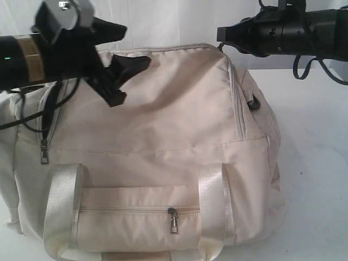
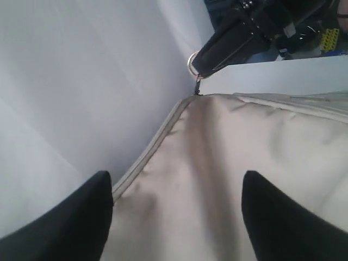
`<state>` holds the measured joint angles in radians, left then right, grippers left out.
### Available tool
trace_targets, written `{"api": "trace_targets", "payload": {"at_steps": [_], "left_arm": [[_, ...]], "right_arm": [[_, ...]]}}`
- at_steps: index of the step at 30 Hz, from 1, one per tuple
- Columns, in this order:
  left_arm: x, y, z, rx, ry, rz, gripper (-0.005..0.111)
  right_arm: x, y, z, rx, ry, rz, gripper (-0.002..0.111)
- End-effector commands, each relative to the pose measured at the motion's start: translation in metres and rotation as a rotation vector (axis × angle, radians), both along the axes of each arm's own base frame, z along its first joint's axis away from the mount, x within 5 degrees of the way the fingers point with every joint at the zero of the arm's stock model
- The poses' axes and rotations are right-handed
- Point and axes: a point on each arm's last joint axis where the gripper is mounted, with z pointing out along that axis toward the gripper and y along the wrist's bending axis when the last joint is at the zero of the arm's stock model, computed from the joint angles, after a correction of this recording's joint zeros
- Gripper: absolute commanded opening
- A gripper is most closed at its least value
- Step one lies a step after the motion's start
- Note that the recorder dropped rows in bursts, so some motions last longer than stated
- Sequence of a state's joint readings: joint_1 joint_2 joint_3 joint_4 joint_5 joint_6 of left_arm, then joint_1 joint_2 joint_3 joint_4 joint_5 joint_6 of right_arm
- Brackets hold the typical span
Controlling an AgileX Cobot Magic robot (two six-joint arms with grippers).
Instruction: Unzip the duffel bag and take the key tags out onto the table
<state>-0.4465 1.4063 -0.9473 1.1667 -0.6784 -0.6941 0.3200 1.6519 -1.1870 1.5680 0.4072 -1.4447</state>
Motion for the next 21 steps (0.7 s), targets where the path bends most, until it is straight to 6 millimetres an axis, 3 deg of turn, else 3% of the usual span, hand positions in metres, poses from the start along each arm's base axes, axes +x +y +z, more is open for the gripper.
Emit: {"api": "trace_targets", "payload": {"at_steps": [1,5,12,14,15,16,17,20,21], "left_arm": [[0.029,-0.046,-0.003,0.026,-0.002,-0.05,0.07],[0.059,-0.082,-0.006,0.026,-0.016,-0.072,0.07],[0.094,-0.099,-0.027,0.094,-0.002,-0.006,0.069],[0.098,-0.101,-0.034,0.103,0.009,-0.002,0.057],[0.099,-0.101,-0.036,0.106,0.013,-0.002,0.043],[0.099,-0.101,-0.036,0.106,0.013,-0.002,0.037],[0.099,-0.101,-0.035,0.082,0.027,0.008,0.021],[0.101,-0.099,-0.031,0.023,0.063,0.041,0.0],[0.101,-0.099,-0.03,0.001,0.076,0.05,0.0]], "right_arm": [[-0.001,-0.004,0.007,0.022,-0.005,0.0,0.0],[-0.003,-0.004,0.006,-0.012,-0.005,0.017,0.0],[-0.006,-0.006,0.004,-0.059,0.022,0.016,0.0],[-0.006,-0.006,0.004,-0.059,0.022,0.016,0.0],[-0.006,-0.006,0.004,-0.06,0.021,0.014,0.0],[-0.005,-0.007,0.004,-0.061,0.019,0.008,0.0],[-0.003,-0.008,0.004,-0.068,0.012,-0.019,0.0],[-0.001,-0.011,0.005,-0.079,0.0,-0.059,0.0],[0.0,-0.012,0.005,-0.081,-0.003,-0.069,0.0]]}}
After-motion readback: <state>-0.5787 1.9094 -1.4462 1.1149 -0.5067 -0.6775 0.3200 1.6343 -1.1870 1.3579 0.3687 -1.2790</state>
